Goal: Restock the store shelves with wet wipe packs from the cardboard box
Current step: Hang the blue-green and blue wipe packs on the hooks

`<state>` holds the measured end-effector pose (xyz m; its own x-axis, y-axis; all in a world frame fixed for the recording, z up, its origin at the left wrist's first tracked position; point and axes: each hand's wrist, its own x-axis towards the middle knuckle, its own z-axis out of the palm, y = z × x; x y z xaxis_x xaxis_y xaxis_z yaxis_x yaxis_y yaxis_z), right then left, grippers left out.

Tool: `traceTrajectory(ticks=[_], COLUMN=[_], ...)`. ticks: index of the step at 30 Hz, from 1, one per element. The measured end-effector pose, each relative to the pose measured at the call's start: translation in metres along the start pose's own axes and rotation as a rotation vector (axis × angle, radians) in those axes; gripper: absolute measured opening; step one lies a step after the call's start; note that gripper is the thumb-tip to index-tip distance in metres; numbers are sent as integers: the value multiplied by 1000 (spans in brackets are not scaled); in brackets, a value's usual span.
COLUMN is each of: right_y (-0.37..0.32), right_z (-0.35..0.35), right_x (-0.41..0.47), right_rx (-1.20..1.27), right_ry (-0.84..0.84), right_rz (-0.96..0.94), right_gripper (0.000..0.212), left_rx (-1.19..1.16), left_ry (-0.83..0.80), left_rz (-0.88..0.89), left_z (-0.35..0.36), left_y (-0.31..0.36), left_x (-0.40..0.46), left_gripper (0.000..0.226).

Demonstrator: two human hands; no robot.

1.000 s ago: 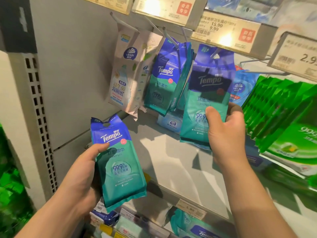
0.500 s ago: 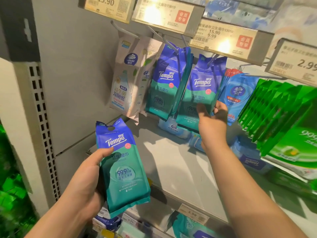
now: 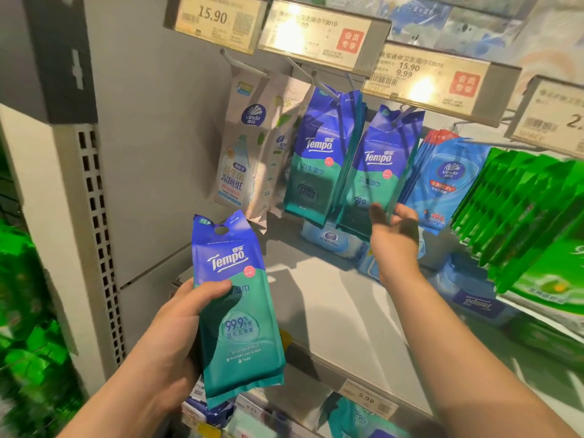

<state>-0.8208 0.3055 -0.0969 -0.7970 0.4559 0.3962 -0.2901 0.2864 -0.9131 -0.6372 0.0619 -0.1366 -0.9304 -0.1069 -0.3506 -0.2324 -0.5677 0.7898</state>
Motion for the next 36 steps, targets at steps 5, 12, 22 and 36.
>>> traceTrajectory(ticks=[5, 12, 22, 36], right_y=[12, -24, -41, -62], right_z=[-13, -38, -68, -97], right_x=[-32, -110, -160, -120], right_rx=[-171, 54, 113, -139], right_ry=[-67, -611, -731, -324], right_rz=[124, 215, 146, -379], right_gripper=[37, 22, 44, 25], left_rx=[102, 155, 200, 548], left_ry=[-75, -274, -563, -731], left_rz=[111, 251, 382, 595], left_z=[7, 21, 56, 93], left_y=[4, 12, 7, -7], left_x=[-3, -4, 6, 26], left_gripper=[28, 49, 53, 46])
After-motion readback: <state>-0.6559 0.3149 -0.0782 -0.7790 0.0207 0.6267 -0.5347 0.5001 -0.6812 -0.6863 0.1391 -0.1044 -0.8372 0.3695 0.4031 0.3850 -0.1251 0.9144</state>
